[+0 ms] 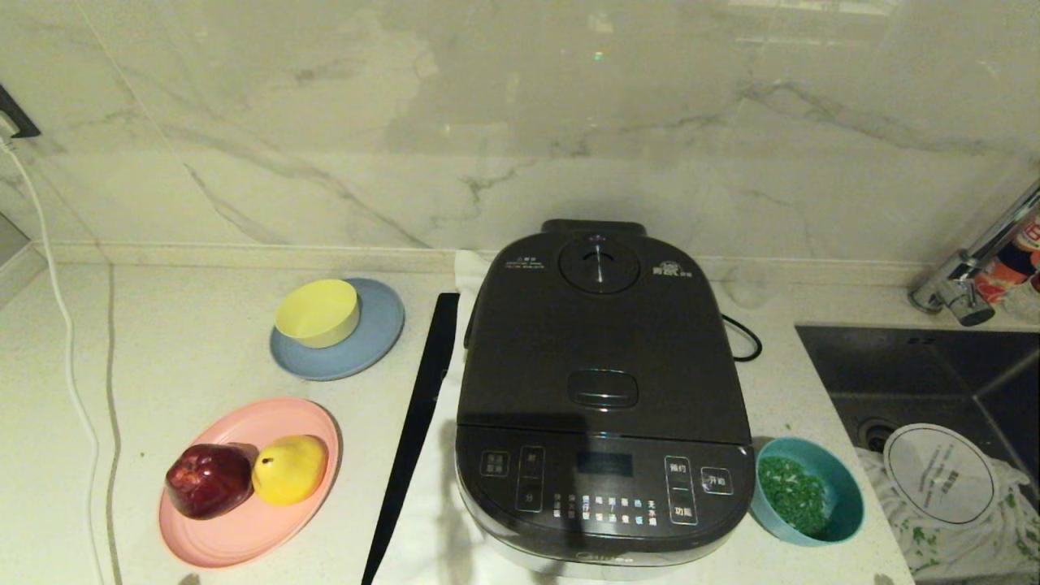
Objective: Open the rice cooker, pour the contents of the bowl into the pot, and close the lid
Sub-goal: Open the rice cooker
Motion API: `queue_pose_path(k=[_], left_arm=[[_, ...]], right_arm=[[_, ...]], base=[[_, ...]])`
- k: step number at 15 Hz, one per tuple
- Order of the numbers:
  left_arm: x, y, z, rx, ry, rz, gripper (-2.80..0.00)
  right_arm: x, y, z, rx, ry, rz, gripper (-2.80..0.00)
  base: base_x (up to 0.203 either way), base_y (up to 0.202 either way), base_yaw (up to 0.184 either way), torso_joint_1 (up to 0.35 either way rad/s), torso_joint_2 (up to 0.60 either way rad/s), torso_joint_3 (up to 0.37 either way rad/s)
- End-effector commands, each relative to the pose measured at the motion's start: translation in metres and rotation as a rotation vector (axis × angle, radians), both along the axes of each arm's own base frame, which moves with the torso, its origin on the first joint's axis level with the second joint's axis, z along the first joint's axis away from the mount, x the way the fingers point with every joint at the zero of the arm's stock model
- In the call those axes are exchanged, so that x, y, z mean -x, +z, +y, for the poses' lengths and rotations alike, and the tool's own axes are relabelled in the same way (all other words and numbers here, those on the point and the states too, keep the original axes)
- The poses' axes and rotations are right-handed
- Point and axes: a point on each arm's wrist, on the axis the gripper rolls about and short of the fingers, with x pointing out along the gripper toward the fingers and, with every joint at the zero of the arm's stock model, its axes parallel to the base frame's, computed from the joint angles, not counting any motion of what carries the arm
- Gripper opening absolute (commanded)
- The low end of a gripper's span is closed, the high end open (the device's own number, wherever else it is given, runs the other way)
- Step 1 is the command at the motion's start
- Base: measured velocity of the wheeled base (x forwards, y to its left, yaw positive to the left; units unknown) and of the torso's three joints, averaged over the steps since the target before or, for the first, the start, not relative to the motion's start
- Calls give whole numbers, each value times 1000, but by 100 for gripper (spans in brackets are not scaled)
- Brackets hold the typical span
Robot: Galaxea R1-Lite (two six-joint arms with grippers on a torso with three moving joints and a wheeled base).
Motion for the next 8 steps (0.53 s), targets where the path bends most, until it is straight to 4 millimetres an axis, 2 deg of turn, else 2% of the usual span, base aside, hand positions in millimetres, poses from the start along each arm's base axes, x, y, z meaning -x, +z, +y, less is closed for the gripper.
queue_pose_path(k=[1,8], left_arm=[[0,0,0,-1,1,-9,-280],[0,0,0,-2,2,-9,-280]], right_arm=[[0,0,0,0,-1,1,-280],[0,0,0,-33,-13,-5,-280]], base=[[0,0,0,0,0,0],[0,0,0,0,0,0]])
